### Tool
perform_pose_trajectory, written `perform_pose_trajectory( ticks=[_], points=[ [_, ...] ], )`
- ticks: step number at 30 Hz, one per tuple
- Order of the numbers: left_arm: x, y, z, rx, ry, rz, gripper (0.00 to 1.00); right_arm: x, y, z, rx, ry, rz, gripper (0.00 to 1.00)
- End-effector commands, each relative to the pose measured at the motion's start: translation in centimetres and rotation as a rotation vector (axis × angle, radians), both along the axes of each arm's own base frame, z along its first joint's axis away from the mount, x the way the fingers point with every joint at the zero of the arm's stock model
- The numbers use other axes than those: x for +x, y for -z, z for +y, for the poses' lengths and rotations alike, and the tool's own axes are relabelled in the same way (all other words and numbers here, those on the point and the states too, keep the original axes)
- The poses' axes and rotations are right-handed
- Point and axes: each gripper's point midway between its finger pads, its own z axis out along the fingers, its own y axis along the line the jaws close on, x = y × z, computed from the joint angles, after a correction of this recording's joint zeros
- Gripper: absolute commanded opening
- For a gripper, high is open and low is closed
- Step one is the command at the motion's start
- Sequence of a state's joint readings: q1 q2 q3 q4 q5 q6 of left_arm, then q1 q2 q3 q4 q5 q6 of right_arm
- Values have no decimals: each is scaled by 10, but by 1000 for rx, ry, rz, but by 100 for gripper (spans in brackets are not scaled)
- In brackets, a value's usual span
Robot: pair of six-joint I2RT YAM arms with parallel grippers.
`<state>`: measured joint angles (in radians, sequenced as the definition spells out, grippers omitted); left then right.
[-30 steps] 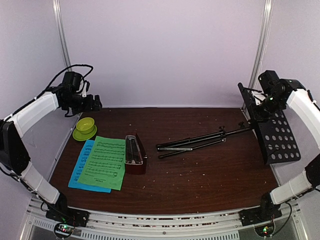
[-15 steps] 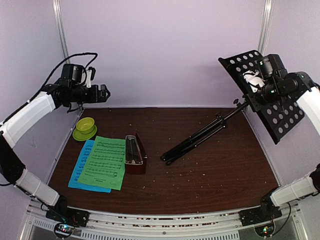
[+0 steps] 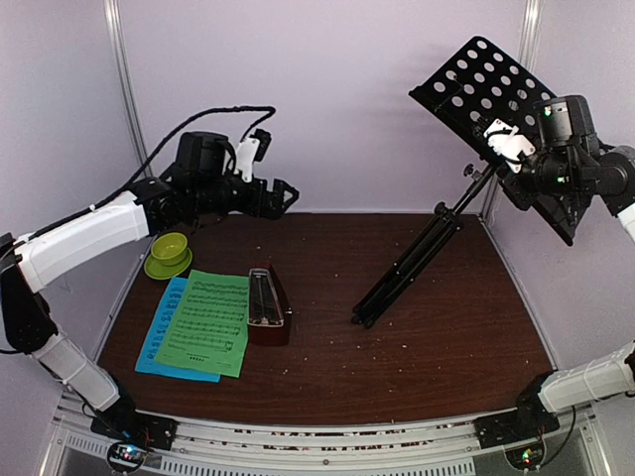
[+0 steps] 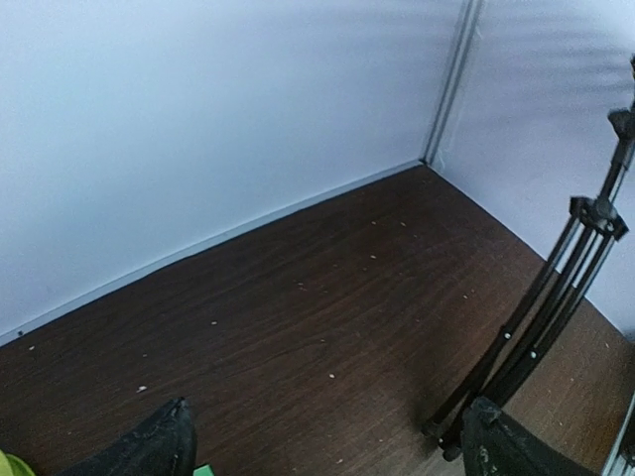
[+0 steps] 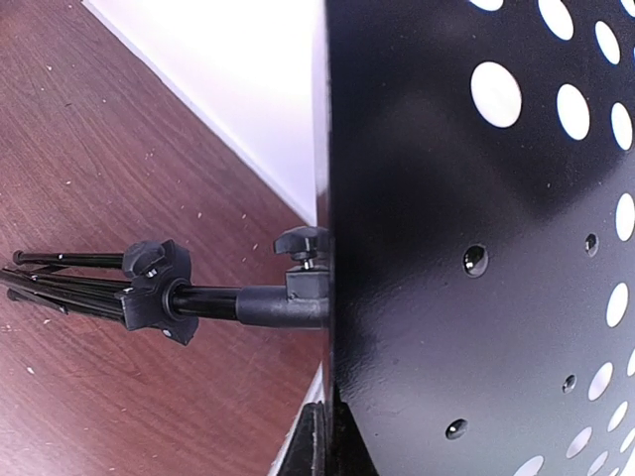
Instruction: Set up the instrument practice props
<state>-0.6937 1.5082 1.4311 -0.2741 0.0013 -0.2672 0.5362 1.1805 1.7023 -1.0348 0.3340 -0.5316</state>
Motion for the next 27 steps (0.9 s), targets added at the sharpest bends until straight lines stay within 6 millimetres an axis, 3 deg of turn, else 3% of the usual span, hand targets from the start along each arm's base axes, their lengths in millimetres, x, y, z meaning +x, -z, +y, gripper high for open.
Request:
perform_pose_trajectory(
  ticks=[1,9,16,27],
  points=[
    [-14,3,-56,-46,127,-81,93,-14,-128,-12,164,31,-445,0],
    [-15,26,-133,23,209,-117,80,-33,-148,0,144,-68,-501,0],
    [-27,43,-184,76,287,-216,79,-43,-162,10,172,-126,-537,0],
    [-45,37,-219,71,357,-308,72,-48,-167,23,199,-165,-551,0]
  ],
)
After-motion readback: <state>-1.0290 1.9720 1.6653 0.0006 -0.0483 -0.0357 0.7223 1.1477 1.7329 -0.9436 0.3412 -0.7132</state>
